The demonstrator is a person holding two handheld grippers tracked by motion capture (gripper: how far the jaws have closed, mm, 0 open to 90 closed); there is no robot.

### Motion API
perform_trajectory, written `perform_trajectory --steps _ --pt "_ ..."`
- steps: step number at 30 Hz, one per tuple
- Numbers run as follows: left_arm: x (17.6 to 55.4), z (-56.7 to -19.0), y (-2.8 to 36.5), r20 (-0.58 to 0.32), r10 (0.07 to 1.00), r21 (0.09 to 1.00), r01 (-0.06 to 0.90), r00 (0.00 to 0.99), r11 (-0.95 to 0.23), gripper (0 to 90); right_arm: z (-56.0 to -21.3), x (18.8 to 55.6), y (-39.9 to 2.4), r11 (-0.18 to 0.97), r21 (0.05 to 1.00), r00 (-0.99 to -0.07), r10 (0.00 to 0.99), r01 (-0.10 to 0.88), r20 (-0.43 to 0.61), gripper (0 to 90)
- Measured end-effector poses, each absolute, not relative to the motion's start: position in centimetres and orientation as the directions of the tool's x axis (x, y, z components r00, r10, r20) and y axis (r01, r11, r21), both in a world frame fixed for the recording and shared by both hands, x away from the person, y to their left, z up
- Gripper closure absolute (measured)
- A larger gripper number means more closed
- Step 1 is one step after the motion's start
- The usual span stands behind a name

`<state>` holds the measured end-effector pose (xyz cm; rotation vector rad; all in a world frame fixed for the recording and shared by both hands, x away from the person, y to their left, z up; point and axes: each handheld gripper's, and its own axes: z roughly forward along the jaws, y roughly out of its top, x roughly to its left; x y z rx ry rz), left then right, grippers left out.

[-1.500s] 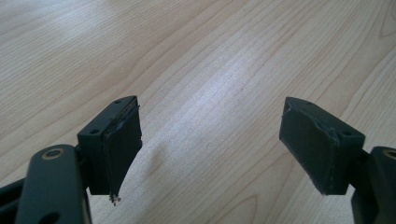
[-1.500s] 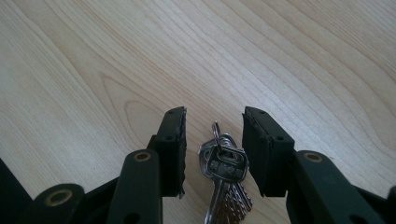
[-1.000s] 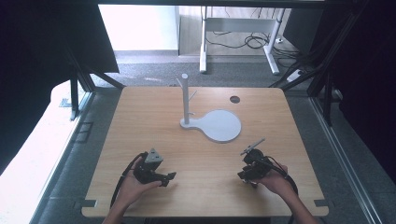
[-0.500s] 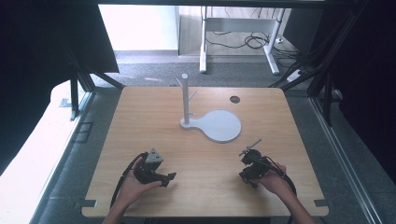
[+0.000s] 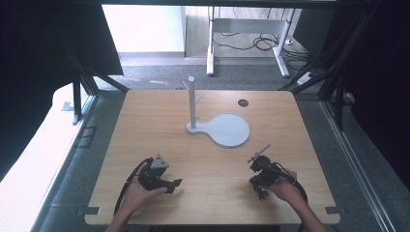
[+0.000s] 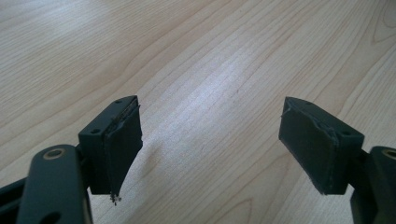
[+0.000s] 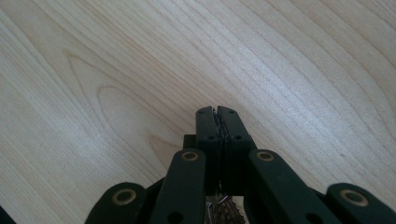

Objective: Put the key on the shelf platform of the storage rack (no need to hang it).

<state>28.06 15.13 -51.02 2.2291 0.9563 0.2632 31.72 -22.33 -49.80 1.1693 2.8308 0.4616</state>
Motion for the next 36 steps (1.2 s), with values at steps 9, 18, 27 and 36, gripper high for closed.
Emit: perform_trajectory --steps 9,18,27,36 --pt "28.1 -51.0 15.2 -0.082 0.703 0.663 0.565 0.707 -0.491 21.6 -49.6 31.9 -23.0 0.664 0.291 -0.704 0.709 0.689 0.049 89.2" --pt "28.1 -51.2 15.1 -0.079 0.701 0.656 0.567 0.709 -0.499 21.6 -47.6 32.3 -24.5 0.639 0.307 -0.680 0.733 0.706 0.038 89.4" --pt "28.1 -51.1 15.2 -0.078 0.701 0.655 0.567 0.709 -0.500 21.6 -45.4 32.2 -25.6 0.612 0.342 -0.657 0.753 0.713 0.025 89.5" --pt "28.1 -51.1 15.2 -0.079 0.706 0.656 0.570 0.704 -0.495 21.5 -43.9 32.2 -26.2 0.604 0.368 -0.655 0.756 0.706 0.016 89.5"
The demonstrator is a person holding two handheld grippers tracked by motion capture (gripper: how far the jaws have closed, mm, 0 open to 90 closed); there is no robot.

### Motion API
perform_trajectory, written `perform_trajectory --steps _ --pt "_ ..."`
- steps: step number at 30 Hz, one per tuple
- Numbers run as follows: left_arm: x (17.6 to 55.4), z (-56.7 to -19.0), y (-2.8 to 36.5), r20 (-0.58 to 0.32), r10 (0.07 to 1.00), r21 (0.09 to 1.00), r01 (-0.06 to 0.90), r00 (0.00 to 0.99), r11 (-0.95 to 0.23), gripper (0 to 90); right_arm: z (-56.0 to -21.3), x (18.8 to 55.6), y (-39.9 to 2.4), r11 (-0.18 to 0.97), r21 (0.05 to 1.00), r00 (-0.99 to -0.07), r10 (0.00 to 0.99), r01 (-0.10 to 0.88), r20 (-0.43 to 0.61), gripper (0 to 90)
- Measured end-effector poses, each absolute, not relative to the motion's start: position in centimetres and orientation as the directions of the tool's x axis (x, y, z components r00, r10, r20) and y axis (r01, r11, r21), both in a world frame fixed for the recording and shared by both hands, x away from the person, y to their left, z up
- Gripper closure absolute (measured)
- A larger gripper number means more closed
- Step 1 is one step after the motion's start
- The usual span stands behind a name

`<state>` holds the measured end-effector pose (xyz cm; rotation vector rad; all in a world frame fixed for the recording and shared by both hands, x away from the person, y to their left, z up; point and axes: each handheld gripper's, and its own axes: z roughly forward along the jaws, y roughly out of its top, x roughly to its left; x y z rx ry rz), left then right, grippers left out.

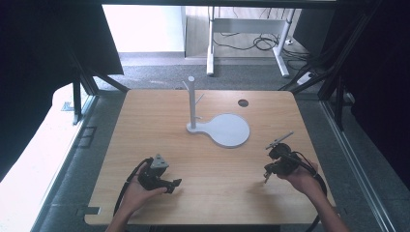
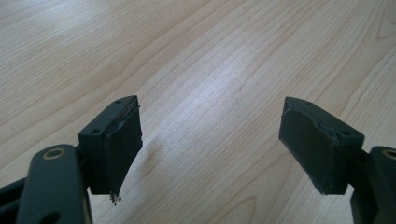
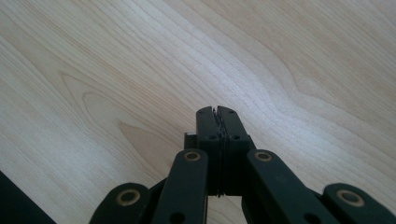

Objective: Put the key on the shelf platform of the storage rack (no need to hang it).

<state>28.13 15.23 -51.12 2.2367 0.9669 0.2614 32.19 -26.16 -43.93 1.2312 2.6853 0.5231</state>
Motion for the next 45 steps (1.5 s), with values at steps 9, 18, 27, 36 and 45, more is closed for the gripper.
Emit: perform_trajectory --steps 9,18,27,36,45 --pt "28.1 -51.0 15.3 -0.076 0.704 0.657 0.566 0.706 -0.497 21.5 -42.1 32.2 -26.0 0.608 0.396 -0.662 0.750 0.688 -0.002 89.5" --pt "28.1 -51.1 15.2 -0.076 0.705 0.657 0.567 0.705 -0.497 21.5 -40.8 32.8 -25.5 0.604 0.403 -0.663 0.749 0.688 0.010 89.6" --pt "28.1 -51.1 15.2 -0.079 0.706 0.654 0.571 0.704 -0.496 21.4 -40.1 33.7 -24.9 0.602 0.421 -0.668 0.744 0.679 0.015 89.5" --pt "28.2 -51.2 15.1 -0.075 0.703 0.654 0.567 0.707 -0.501 21.5 -39.7 34.6 -24.6 0.592 0.431 -0.664 0.747 0.681 0.024 89.6" --pt "28.1 -51.2 15.1 -0.073 0.703 0.652 0.567 0.708 -0.503 21.5 -38.9 35.6 -24.2 0.589 0.438 -0.664 0.747 0.680 0.026 89.6"
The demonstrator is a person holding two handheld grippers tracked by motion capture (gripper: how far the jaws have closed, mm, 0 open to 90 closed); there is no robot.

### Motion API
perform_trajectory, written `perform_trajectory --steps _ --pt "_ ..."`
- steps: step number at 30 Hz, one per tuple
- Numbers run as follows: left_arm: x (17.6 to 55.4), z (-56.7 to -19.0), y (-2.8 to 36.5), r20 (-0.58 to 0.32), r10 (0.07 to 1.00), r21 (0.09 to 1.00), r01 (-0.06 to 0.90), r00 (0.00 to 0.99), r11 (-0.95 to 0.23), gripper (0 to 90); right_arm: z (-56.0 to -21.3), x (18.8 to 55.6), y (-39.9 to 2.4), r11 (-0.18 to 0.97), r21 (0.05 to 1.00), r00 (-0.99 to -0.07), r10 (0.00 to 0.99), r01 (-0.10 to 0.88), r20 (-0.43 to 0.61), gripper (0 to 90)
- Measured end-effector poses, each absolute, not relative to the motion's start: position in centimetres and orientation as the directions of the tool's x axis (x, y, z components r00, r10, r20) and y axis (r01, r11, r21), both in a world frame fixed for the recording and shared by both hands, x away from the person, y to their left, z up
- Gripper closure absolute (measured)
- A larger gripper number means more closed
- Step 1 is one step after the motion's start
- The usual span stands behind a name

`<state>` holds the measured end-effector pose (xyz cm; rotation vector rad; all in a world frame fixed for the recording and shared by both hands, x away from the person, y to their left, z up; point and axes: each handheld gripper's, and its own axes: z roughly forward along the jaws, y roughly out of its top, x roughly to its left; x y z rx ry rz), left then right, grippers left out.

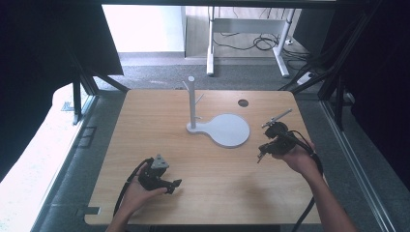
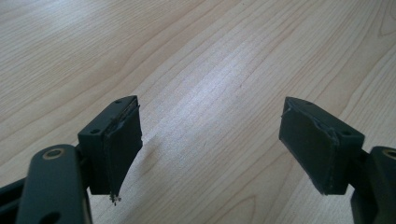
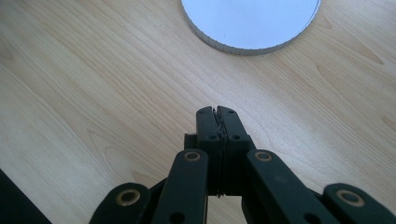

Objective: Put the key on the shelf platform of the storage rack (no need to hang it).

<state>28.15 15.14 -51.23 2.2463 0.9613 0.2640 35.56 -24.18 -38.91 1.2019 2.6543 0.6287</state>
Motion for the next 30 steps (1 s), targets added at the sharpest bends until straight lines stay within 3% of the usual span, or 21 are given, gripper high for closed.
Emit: perform_trajectory --steps 30 --pt "28.2 -51.4 15.0 -0.076 0.697 0.645 0.568 0.713 -0.511 21.4 -37.3 37.6 -22.6 0.593 0.447 -0.673 0.739 0.670 0.029 89.5"
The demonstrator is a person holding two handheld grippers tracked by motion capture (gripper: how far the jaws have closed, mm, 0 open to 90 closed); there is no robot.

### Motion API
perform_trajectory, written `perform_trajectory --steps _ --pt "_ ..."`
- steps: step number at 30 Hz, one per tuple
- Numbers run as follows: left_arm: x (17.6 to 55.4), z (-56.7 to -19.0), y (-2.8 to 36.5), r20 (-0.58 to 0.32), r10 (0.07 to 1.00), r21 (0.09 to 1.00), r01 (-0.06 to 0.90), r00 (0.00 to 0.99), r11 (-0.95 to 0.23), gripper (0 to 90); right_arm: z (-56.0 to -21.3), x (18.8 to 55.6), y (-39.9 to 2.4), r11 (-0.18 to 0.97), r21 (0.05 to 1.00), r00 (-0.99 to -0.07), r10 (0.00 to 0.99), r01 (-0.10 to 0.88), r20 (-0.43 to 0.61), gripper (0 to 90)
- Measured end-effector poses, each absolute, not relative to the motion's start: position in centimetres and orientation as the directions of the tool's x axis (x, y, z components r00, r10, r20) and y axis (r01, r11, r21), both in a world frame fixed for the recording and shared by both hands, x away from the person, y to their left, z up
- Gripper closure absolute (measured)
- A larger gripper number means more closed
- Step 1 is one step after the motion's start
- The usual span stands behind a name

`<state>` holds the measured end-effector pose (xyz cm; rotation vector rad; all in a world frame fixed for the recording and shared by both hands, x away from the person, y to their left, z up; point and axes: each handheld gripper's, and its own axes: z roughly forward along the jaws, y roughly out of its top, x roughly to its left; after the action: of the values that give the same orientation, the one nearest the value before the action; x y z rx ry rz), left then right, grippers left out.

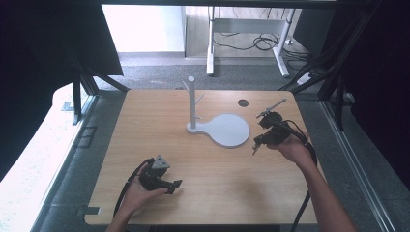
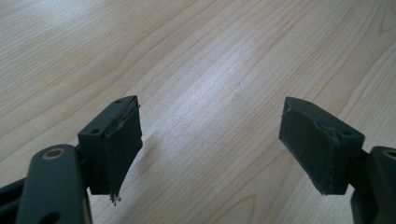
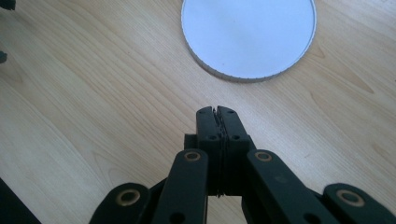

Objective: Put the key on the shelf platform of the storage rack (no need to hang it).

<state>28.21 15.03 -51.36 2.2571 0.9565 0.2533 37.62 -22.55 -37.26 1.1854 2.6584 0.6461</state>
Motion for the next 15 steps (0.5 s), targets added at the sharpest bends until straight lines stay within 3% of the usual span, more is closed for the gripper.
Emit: perform_trajectory --steps 15 --pt "28.2 -51.3 15.1 -0.077 0.699 0.646 0.570 0.711 -0.508 21.4 -36.9 38.9 -21.2 0.603 0.441 -0.679 0.734 0.664 0.019 89.5"
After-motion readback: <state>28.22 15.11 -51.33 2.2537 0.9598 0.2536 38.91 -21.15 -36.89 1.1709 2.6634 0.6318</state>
